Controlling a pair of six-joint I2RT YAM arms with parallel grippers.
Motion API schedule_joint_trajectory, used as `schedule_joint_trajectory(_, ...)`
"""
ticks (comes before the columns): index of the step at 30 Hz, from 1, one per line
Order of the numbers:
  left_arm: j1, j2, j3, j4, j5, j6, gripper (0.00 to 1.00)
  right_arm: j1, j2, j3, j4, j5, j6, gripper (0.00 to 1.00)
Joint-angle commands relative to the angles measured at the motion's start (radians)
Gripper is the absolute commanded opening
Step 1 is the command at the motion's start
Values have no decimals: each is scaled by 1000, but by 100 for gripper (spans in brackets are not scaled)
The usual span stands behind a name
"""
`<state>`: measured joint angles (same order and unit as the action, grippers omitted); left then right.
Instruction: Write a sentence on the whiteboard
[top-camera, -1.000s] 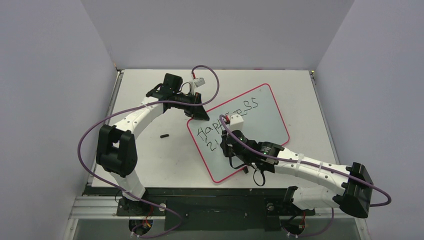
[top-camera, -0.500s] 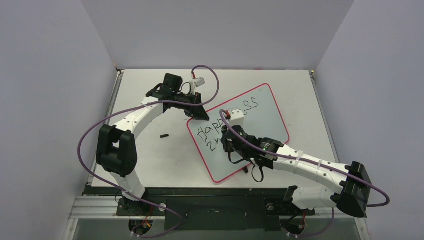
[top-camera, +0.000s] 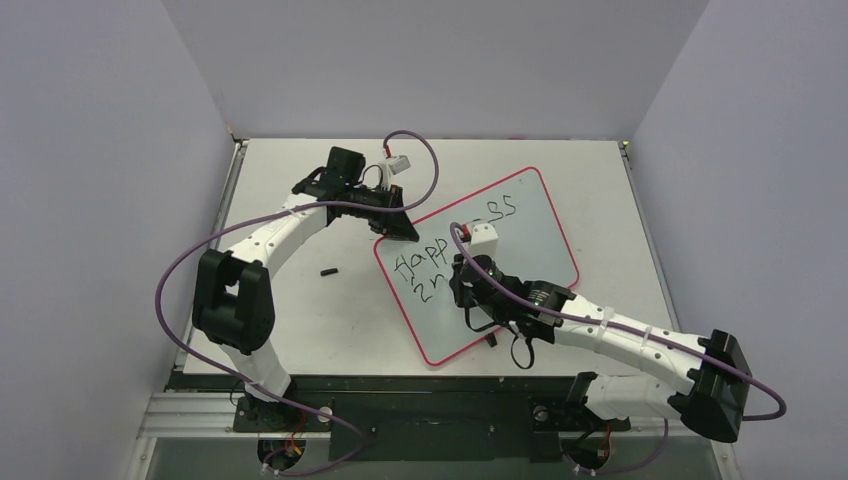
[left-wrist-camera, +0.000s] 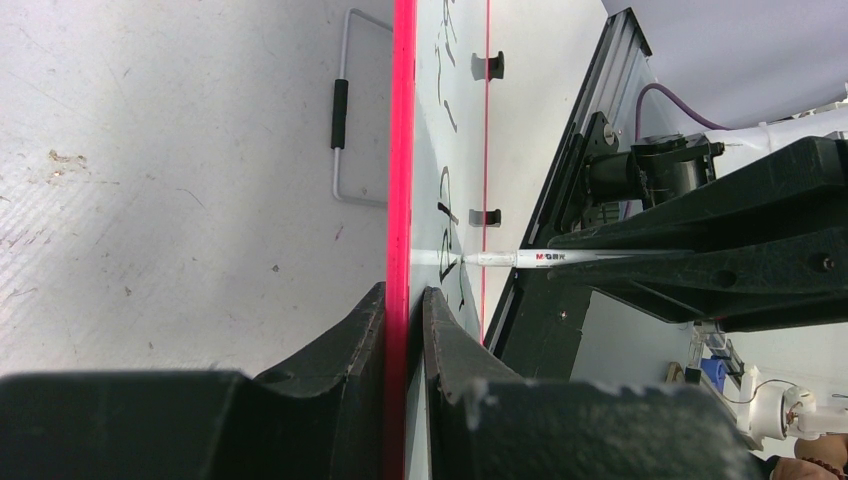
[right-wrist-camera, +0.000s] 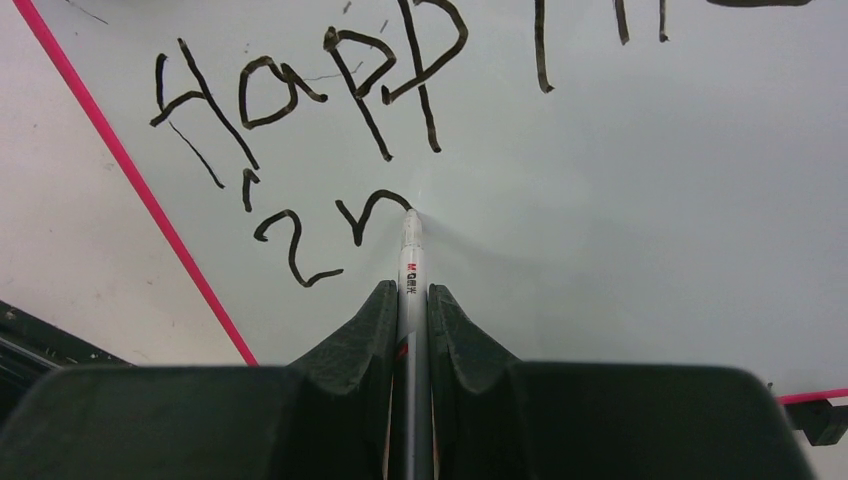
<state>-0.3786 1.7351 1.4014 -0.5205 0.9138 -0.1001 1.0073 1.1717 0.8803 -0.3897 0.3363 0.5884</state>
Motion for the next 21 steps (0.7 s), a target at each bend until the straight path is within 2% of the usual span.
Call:
schedule_joint_trajectory(1,-14,-54,37,26,-7,33,0,-10,-15,-57,-18,23,19,0)
schedule_joint_trajectory(13,-14,-55,41,22,-11,36,0,20,-76,-111,-46,0,55,0)
schedule_joint_trajectory(21,-14,-56,39,22,-13,39,0,3,-174,-46,-82,22,49,0)
